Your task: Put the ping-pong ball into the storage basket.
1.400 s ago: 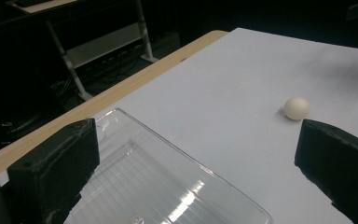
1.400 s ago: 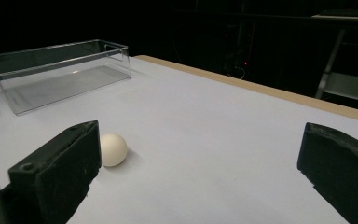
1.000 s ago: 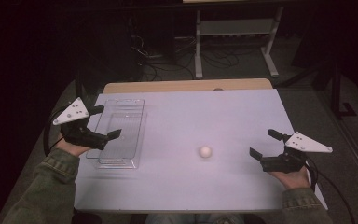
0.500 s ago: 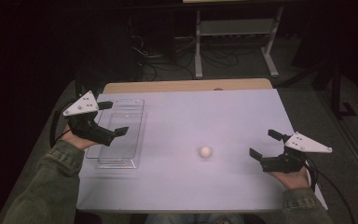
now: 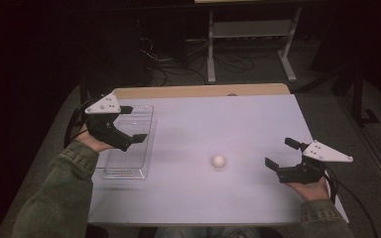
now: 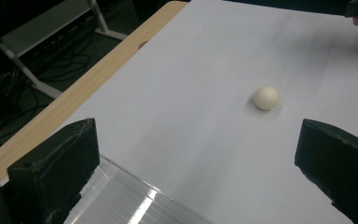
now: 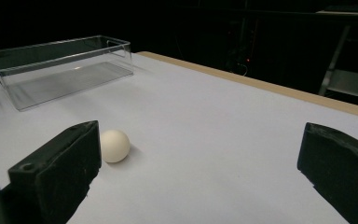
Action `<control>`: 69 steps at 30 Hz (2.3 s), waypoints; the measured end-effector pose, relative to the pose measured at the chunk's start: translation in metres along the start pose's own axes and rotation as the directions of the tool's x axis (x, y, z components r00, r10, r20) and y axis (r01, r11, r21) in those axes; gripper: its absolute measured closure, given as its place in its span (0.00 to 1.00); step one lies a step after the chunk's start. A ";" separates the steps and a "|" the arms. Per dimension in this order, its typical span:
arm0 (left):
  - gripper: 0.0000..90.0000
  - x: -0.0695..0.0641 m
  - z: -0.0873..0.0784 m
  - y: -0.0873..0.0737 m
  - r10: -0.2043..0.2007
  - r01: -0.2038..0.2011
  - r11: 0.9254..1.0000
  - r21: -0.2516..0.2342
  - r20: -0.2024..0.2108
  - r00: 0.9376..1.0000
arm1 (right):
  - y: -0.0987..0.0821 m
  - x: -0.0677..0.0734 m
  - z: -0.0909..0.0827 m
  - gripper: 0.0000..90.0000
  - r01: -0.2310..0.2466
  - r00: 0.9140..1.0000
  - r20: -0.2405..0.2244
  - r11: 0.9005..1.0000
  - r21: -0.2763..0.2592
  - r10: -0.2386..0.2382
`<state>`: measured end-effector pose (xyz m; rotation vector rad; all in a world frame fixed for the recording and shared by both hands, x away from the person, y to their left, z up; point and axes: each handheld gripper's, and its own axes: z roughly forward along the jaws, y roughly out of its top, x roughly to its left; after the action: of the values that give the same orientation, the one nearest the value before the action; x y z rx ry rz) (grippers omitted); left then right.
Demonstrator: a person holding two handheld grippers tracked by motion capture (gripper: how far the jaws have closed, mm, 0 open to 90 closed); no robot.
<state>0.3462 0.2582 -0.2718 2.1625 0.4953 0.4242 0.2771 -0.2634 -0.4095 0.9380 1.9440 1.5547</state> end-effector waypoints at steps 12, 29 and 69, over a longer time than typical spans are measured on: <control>0.00 0.002 0.010 0.011 0.021 -0.022 0.999 0.035 0.029 0.999 | 0.000 0.000 0.000 0.00 0.001 1.000 -0.003 1.000 0.000 -0.001; 0.00 0.001 0.026 0.027 0.062 -0.067 0.993 0.097 0.059 0.996 | 0.000 0.000 0.001 0.00 0.001 1.000 -0.007 1.000 0.004 -0.001; 0.00 -0.015 0.068 0.060 0.147 -0.179 0.962 0.206 0.162 0.976 | 0.000 0.001 0.001 0.00 0.007 1.000 -0.014 1.000 0.008 -0.007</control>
<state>0.3766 0.1716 -0.2651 2.4384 0.2938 0.3099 0.2767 -0.2618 -0.4100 0.9252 1.9630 1.5545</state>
